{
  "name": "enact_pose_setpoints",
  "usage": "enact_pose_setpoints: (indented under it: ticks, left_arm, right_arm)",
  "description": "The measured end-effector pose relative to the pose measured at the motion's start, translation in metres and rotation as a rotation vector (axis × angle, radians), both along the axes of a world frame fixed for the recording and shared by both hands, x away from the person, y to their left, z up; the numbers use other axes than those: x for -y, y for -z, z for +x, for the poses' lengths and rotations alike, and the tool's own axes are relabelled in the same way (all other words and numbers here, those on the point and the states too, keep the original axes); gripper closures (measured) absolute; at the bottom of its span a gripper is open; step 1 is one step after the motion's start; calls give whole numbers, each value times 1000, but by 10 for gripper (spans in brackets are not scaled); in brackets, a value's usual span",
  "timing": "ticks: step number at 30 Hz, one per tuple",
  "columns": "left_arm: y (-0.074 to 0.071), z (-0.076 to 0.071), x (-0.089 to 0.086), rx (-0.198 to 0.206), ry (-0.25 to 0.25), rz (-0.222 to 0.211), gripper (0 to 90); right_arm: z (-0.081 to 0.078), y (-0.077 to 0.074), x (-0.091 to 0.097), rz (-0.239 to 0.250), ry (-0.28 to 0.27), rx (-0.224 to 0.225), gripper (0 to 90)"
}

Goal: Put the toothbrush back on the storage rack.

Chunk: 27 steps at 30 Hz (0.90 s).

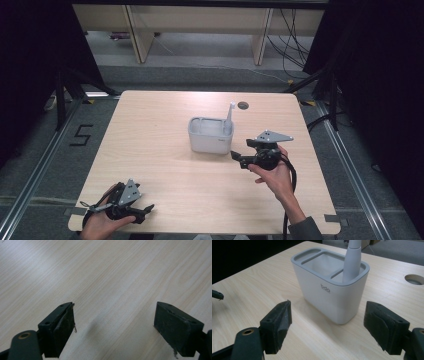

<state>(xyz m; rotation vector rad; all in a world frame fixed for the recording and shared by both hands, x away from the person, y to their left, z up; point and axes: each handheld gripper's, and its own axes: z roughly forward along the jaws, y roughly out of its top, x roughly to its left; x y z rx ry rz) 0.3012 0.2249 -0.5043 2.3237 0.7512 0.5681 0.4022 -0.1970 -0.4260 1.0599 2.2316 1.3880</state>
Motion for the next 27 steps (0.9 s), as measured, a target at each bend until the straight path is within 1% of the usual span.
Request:
enact_pose_setpoints:
  ticks: [1, 2, 3, 4, 5, 6, 7, 8, 9, 10, 11, 12, 13, 15, 16, 17, 18, 19, 20, 22, 23, 24, 26, 27]
  left_arm:
    - [0, 0, 0, -3, -4, -4, 162]
    - [0, -1, 0, -2, -8, -5, 162]
    - [0, 0, 0, 4, 0, 4, 162]
    - [0, 0, 0, 3, -1, 3, 162]
    - [0, 0, 0, 2, -1, 2, 162]
    - [0, 0, 0, 2, -1, 3, 162]
    - [0, 0, 0, 2, -2, 2, 162]
    - [0, -1, 0, -2, -9, -5, 162]
    - [0, -1, 0, -1, -11, -7, 162]
    - [0, -1, 0, 0, -9, -3, 162]
    - [0, -1, 0, 0, -9, -4, 162]
    - [0, -1, 0, 3, -5, -2, 162]
    - [-1, -1, 0, 3, -3, 1, 162]
    - [0, -1, 1, 4, -4, -2, 162]
    - [-1, 0, 0, 4, -1, 3, 162]
    - [-1, 0, 0, 4, 0, 4, 162]
    - [-1, -1, 0, 4, -2, 3, 162]
    - [0, -1, 0, 4, -4, 1, 162]
    - [0, -1, 1, 4, -5, -2, 162]
    - [0, -1, 0, 0, -8, -4, 162]
    - [0, -1, 0, 0, -10, -5, 162]
    - [0, -1, 0, 5, -6, -2, 162]
    - [0, -1, 0, 4, -6, -2, 162]
    - [-1, -1, 0, 4, -1, 4, 162]
  right_arm:
    - [0, 1, 0, -8, -14, 21, 232]
    - [-2, 0, 0, -17, 1, 2, 232]
    - [-3, 0, 0, -19, 4, -6, 232]
    - [-3, 1, 0, -10, -15, 4, 232]
    - [-4, 1, 0, -17, -17, -2, 232]
    - [-6, 1, -1, -5, -5, -19, 232]
    - [-6, 1, -1, -7, -10, -15, 233]
    - [-8, 2, -3, 7, -4, -26, 235]
    - [-8, 2, -2, -12, -12, -6, 235]
    - [-8, 3, -3, -3, -20, -14, 234]
    - [-9, 3, -2, -28, -10, 0, 234]
    - [-10, 3, -3, -14, -10, -15, 234]
    - [-10, 5, -4, -3, -25, -5, 235]
    - [-12, 5, -3, -23, -21, -5, 234]
    - [-13, 6, -5, 2, -18, -17, 235]
    - [-13, 7, -4, -11, -42, -2, 235]
    - [-14, 7, -4, -21, -29, -1, 235]
    - [-16, 7, -5, -10, -27, -31, 235]
    - [-16, 8, -5, -3, -41, -29, 235]
    - [-17, 9, -5, -12, -35, -28, 235]
    - [-18, 9, -4, -27, -34, -17, 234]
    - [-19, 11, -5, -6, -32, -30, 234]
    - [-19, 12, -5, -18, -44, -24, 233]
    - [-22, 12, -5, -16, -35, -40, 234]
